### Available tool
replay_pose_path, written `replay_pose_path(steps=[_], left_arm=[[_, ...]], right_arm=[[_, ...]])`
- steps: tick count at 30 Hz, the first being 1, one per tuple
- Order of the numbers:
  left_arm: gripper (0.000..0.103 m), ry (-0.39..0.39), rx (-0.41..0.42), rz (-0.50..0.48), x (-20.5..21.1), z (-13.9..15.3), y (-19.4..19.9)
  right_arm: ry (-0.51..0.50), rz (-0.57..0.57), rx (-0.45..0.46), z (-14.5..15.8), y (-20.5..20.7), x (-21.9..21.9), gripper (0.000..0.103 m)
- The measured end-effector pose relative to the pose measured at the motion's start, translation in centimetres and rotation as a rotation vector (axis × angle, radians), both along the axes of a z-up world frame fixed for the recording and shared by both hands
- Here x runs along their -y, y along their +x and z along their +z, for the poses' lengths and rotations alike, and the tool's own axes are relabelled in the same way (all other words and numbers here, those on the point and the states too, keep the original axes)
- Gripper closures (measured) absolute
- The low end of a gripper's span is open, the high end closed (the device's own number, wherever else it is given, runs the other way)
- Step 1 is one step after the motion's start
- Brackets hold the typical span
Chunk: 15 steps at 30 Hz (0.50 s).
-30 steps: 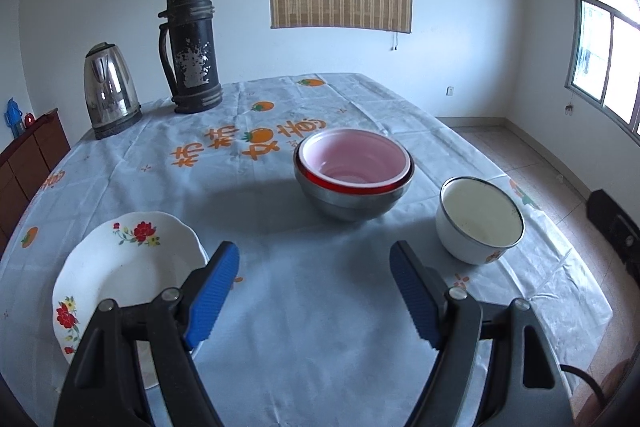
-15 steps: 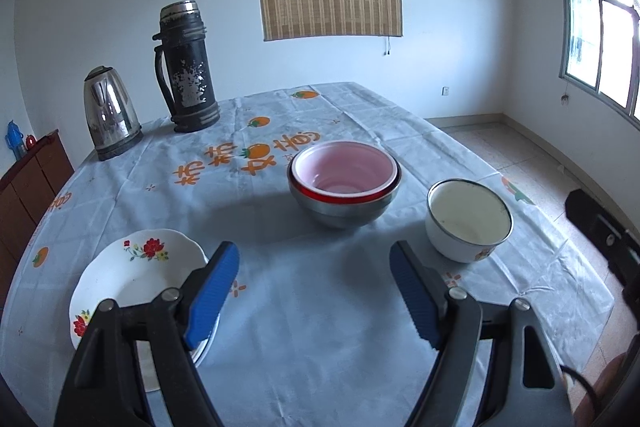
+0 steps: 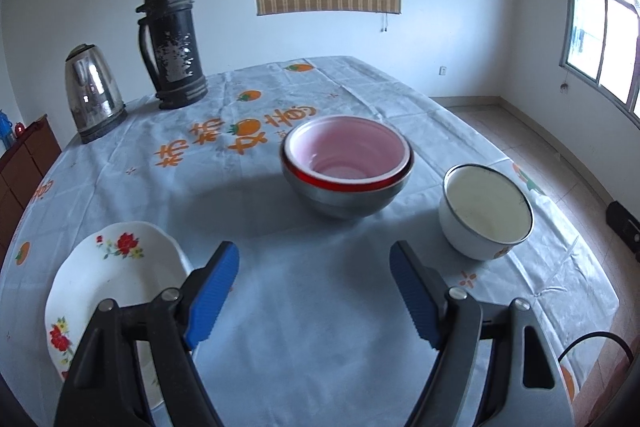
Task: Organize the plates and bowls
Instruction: 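Close both grippers on the enamel bowl rim and lift it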
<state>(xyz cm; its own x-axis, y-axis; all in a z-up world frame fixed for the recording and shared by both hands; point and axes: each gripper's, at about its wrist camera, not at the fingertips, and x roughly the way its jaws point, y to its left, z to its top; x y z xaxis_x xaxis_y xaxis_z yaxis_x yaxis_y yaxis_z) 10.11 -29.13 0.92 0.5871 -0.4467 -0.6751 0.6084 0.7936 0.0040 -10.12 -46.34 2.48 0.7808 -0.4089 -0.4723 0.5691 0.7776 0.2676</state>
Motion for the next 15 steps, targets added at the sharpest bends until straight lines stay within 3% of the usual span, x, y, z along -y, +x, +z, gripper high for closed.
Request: replay_pose_path(steps=[8, 10, 11, 15], left_arm=[[0.024, -0.023, -0.088, -0.054, 4.0, -0.1, 1.5], [0.024, -0.022, -0.109, -0.063, 5.1, -0.3, 1.9], [0.024, -0.02, -0.113, -0.066, 5.5, -0.4, 2.0], [0.024, -0.017, -0.114, -0.082, 6.7, -0.6, 2.0]], right_arm=[[0.114, 0.041, -0.037, -1.1, 3.0, 2.7, 0.044], [0.141, 0.051, -0.057, -1.6, 4.0, 3.3, 0.058], [0.153, 0.054, -0.068, -1.9, 4.4, 3.5, 0.071], [0.175, 0.05, -0.081, -2.7, 5.3, 4.1, 0.073]])
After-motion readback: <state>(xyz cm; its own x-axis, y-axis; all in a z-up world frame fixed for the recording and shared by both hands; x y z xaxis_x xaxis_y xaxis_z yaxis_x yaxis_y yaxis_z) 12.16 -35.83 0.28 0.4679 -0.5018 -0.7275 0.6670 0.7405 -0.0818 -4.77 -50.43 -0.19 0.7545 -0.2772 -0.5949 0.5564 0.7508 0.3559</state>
